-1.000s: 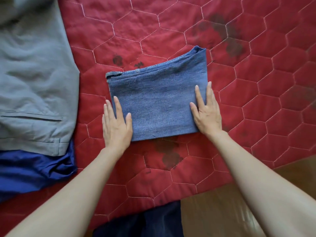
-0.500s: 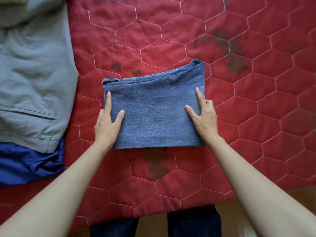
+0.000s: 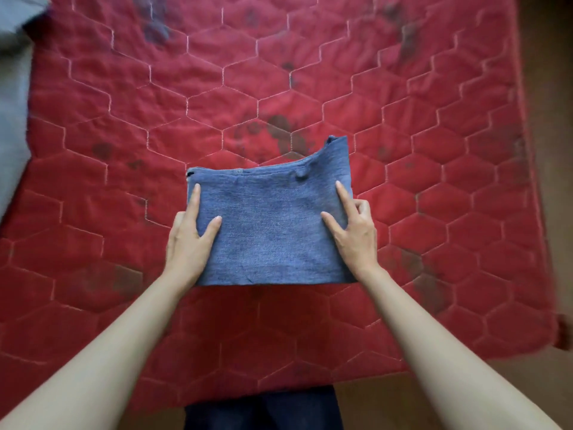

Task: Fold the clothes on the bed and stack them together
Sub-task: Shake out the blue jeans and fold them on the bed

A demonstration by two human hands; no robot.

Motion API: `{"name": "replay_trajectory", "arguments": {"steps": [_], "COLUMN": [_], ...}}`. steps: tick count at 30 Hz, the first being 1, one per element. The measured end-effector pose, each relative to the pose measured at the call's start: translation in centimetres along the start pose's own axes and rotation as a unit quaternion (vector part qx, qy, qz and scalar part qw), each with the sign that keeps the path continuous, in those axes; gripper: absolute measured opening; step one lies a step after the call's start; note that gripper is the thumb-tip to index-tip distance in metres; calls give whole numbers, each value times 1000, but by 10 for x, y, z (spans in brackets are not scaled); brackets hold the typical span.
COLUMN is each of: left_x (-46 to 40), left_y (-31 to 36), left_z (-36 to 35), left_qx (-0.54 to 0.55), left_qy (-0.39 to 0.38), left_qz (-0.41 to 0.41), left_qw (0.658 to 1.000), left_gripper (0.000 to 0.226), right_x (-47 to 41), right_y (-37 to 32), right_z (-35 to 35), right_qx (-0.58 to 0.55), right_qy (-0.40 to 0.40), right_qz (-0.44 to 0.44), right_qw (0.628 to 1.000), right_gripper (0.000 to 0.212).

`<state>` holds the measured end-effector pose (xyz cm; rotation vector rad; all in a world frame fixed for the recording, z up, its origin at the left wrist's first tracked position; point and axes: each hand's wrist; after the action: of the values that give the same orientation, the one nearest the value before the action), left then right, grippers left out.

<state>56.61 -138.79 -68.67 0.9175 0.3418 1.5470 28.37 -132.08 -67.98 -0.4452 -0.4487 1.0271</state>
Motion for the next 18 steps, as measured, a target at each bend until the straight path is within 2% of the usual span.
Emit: {"name": "replay_trajectory", "arguments": {"steps": [9, 18], "left_x": [-10, -21], "left_y": [129, 237], "left_z": [-103, -204], "left_qx": [43, 44], "left_qy": [-13, 3], "left_qz": [-107, -145], "left_qw": [993, 988], "left_gripper": [68, 68], "right_x": [-39, -108], "right_y": [93, 197], "right_z": [119, 204], "right_qx": [54, 77], "right_qy": [94, 141], "right_qz": [-18, -1], "right_qw": [994, 987], "right_gripper": [64, 62]}}
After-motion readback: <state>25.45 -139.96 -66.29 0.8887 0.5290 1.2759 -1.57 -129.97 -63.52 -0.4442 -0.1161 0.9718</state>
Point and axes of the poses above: each hand's wrist, its own x-axis away from the middle knuckle, its own z-axis out of the back of the hand, y = z × x, and after that the axes turned 2 degrees about -z, right-handed
